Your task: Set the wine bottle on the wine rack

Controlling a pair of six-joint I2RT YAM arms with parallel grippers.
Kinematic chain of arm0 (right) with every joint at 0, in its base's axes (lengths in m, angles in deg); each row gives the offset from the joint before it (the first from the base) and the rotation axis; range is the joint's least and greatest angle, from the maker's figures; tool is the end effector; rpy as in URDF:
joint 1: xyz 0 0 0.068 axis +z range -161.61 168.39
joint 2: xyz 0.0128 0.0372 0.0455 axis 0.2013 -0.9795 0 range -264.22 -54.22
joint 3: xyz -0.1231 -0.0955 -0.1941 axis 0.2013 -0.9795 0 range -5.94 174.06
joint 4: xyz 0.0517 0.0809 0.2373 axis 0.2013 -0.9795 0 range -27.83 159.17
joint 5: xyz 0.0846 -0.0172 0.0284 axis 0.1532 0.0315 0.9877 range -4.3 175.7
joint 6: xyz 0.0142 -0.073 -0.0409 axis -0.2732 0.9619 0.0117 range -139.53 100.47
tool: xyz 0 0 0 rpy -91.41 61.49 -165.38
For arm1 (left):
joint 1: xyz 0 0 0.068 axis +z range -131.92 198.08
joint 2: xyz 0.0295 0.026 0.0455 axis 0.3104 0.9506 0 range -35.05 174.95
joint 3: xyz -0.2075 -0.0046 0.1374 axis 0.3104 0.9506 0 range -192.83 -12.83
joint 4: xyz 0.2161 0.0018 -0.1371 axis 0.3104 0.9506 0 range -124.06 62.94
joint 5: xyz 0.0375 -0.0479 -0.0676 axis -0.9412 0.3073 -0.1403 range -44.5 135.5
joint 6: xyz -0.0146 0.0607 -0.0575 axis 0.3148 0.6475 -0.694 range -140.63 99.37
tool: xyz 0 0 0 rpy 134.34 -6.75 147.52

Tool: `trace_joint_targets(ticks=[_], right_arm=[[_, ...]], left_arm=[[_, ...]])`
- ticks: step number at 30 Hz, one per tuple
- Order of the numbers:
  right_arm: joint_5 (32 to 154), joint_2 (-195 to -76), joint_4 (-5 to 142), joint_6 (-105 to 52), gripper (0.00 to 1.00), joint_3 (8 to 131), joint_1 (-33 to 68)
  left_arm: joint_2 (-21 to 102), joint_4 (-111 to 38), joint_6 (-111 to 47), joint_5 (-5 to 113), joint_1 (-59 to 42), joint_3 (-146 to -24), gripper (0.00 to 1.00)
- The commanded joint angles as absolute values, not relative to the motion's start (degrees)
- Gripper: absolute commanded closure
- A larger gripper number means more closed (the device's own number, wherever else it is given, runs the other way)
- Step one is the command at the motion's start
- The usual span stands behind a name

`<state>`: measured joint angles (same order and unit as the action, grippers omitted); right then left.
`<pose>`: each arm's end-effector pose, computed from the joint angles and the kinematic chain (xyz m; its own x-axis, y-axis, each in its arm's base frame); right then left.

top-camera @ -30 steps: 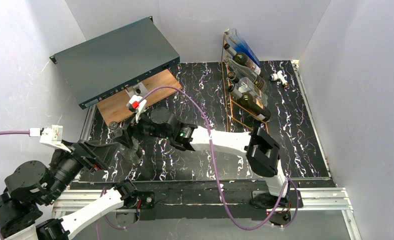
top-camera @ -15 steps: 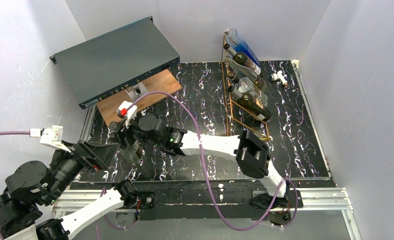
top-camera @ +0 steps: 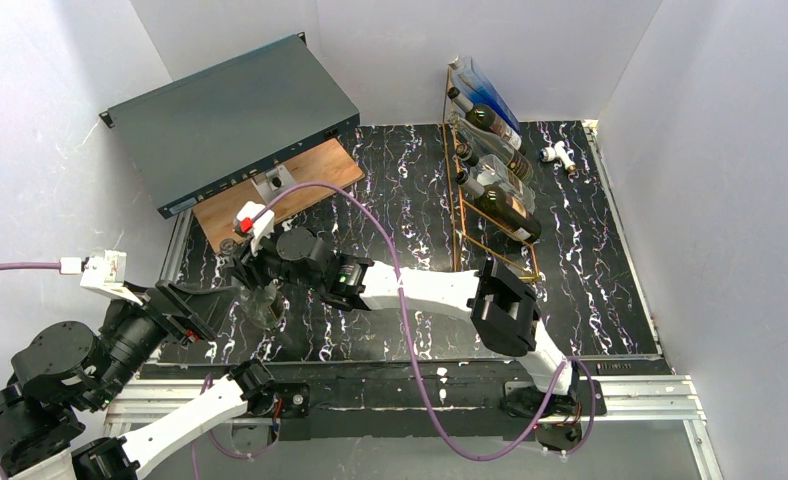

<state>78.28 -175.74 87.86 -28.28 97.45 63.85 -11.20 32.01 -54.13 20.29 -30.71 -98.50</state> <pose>0.1445 0.5193 0.3015 -0.1386 0.0664 -0.9881 -0.9171 0.3681 0.1534 0.0254 0.0191 0.4389 -0.2620 -0.4589 -0.8490 0.3074 0.7942 -0.5242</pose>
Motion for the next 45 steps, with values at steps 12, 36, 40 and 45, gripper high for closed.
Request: trace_joint_targets(ticks=[12, 36, 40, 45], right_arm=[[74.94, -161.59, 94.72, -27.11, 0.99, 90.96, 61.55], [72.84, -138.01, 84.94, -23.4, 0.99, 83.52, 47.95], [73.14, -133.92, 83.79, -22.44, 0.99, 83.26, 47.54], [69.49, -129.13, 81.65, -19.93, 0.99, 83.16, 47.54]], left_arm=[[-8.8, 30.95, -54.47, 19.22, -30.34, -97.39, 0.01], [-6.11, 27.59, -54.6, 22.39, -30.34, -94.86, 0.01], [-5.73, 27.23, -54.86, 22.9, -30.34, -94.51, 0.01], [-5.07, 26.32, -54.9, 23.54, -30.34, -93.78, 0.01]])
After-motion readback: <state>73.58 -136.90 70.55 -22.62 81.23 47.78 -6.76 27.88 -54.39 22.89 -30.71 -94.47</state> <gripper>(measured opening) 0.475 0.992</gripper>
